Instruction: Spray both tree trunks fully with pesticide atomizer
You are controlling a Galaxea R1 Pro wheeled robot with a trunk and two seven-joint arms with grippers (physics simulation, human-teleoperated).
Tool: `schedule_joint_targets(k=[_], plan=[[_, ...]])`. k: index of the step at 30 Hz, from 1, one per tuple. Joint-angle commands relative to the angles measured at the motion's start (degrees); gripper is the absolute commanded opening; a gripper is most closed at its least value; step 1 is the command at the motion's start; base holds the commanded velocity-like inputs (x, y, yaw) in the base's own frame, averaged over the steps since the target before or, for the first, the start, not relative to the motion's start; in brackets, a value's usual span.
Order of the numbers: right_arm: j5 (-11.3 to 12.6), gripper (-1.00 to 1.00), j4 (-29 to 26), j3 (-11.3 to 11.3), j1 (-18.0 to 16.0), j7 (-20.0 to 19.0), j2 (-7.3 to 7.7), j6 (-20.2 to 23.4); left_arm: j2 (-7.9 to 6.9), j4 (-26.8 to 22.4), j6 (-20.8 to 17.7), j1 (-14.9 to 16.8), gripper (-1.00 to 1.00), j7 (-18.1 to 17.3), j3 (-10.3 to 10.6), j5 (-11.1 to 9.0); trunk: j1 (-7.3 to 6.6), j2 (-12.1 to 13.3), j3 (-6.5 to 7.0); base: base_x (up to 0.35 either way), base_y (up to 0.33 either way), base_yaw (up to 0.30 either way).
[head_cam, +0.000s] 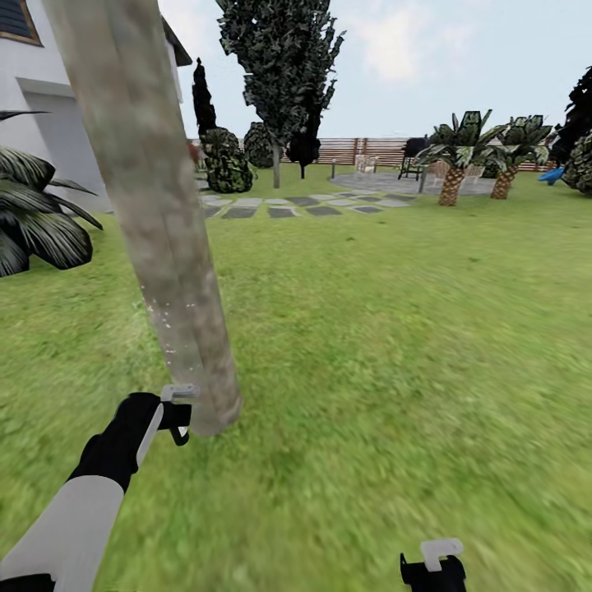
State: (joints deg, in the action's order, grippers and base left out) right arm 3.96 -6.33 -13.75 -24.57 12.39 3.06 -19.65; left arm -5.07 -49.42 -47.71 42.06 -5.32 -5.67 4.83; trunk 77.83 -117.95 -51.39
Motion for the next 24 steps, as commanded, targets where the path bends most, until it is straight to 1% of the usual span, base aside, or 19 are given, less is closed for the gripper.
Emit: schedule_joint_targets(k=[1, 9, 12, 14, 18, 21, 24], plan=[[0.4, 1.00, 0.0, -0.5, 0.0, 0.2, 0.02, -0.1, 0.00, -0.1, -0.3, 0.0, -1.00, -0.6, -0.1, 0.6, 0.00, 0.0, -0.05, 0.126, -0.270, 0.240], [0.4, 1.00, 0.0, -0.5, 0.0, 0.2, 0.02, -0.1, 0.01, 0.0, -0.3, 0.0, -1.00, -0.2, -0.2, 0.6, 0.00, 0.0, -0.05, 0.187, -0.234, 0.265], [0.4, 1.00, 0.0, -0.5, 0.0, 0.2, 0.12, -0.1, 0.06, 0.0, -0.2, 0.0, -1.00, -0.1, -0.1, 0.5, 0.00, 0.0, -0.05, 0.198, -0.214, 0.043], [0.4, 1.00, 0.0, -0.4, 0.0, 0.2, 0.22, -0.1, 0.12, 0.0, -0.4, 0.0, -1.00, -0.5, -0.1, 0.5, 0.00, 0.0, -0.05, 0.042, -0.255, 0.006], [0.4, 1.00, 0.0, -0.4, 0.0, 0.2, 0.45, -0.1, -0.59, -0.1, -0.8, 0.1, -1.00, -0.5, -0.5, 0.6, 0.00, 0.0, -0.05, -0.242, -0.167, 0.000], [0.4, 1.00, 0.0, -0.4, 0.0, 0.1, 0.46, -0.1, -0.98, 0.0, -1.2, 0.9, -1.00, -0.4, -0.6, 1.0, 0.00, 0.0, -0.05, -0.307, -0.085, 0.006], [0.4, 1.00, 0.0, -0.4, 0.0, 0.2, 0.46, -0.1, -1.29, -0.1, -1.2, 2.2, -1.00, 0.1, -0.7, 1.1, 0.00, 0.0, -0.05, -0.109, -0.011, 0.225]])
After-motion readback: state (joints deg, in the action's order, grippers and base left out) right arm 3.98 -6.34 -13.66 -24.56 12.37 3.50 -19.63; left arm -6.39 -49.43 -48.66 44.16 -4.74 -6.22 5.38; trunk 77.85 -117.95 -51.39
